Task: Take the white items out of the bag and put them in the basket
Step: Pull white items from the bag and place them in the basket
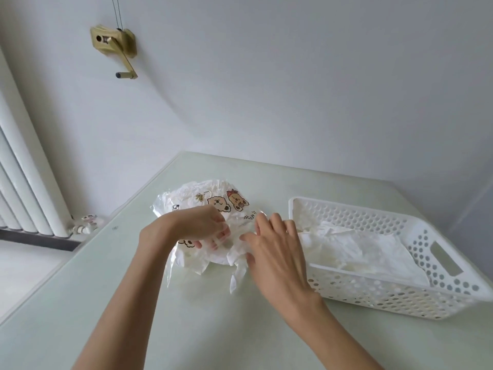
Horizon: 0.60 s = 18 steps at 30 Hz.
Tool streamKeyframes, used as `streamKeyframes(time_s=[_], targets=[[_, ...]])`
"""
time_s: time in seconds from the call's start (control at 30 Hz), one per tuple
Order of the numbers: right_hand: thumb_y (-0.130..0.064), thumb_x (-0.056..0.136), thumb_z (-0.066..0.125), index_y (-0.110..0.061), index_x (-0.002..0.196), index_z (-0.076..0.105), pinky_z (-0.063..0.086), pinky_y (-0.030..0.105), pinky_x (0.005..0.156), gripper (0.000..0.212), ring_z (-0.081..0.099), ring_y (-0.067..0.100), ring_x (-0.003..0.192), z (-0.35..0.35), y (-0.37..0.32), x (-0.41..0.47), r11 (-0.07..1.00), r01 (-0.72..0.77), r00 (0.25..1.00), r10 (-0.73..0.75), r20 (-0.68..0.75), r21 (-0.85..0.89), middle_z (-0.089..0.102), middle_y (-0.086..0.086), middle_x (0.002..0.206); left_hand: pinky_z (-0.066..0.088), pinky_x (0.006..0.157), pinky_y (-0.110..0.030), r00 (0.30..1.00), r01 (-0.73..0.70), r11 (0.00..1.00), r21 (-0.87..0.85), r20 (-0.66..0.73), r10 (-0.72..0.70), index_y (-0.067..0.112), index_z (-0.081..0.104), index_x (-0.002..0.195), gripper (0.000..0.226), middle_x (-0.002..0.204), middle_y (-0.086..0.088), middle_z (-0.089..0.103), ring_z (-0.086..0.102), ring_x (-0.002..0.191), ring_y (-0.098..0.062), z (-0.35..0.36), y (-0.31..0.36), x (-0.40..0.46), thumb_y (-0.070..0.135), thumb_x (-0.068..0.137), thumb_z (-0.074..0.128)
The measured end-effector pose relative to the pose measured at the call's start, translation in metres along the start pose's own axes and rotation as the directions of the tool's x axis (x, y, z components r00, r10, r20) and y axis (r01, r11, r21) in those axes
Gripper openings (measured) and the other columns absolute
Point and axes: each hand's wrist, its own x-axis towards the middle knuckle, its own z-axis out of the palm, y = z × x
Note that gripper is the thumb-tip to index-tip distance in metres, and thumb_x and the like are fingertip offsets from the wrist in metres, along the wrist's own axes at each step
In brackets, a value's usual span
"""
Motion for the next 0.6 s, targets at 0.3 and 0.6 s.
streamKeyframes(time_s=[0.3,0.6], targets=[[-0.029,0.081,0.074,-0.029,0.079,0.072,0.029,0.019,0.064,0.003,0.046,0.006,0.077,-0.022,0.023,0.009,0.904,0.027,0.995,0.019,-0.103,0.427,0.047,-0.012,0.078,0.054,0.088,-0.034,0.996,-0.093,0.995,0.019,0.018,0.093,0.021,0.064,0.119,0.026,0.109,0.007,0.07,0.068,0.096,-0.015,-0.006,-0.003,-0.007,0.024,0.098,0.049],[-0.026,0.088,0.066,-0.028,0.079,0.065,0.047,0.016,0.065,0.01,0.063,0.001,0.072,-0.046,0.052,0.012,0.509,-0.173,0.96,0.277,0.03,0.843,0.068,-0.018,0.075,0.051,0.082,-0.017,0.944,-0.317,0.948,-0.024,-0.11,0.312,0.028,0.063,0.118,0.035,0.112,0.013,0.066,0.064,0.1,-0.003,-0.014,0.001,-0.016,0.013,0.087,0.069]])
